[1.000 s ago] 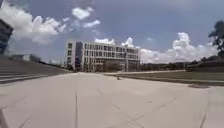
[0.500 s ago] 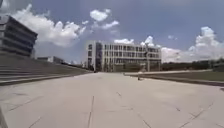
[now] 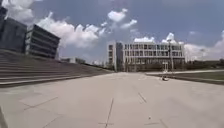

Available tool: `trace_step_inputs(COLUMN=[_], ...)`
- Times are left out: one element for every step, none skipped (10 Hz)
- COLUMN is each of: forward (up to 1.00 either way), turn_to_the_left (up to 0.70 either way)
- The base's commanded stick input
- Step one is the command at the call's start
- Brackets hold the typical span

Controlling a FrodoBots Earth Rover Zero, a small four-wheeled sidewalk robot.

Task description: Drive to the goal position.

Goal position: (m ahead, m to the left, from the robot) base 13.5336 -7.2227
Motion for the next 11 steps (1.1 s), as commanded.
trace_step_inputs(forward=[0.70, 0.70, 0.70, 0.70, 0.70, 0.70, 0.70, 0.70, 0.70, 0.70, 0.70], turn_to_the_left=[0.00, 0.00, 0.00, 0.00, 0.00, 0.00, 0.00, 0.00, 0.00, 0.00, 0.00])
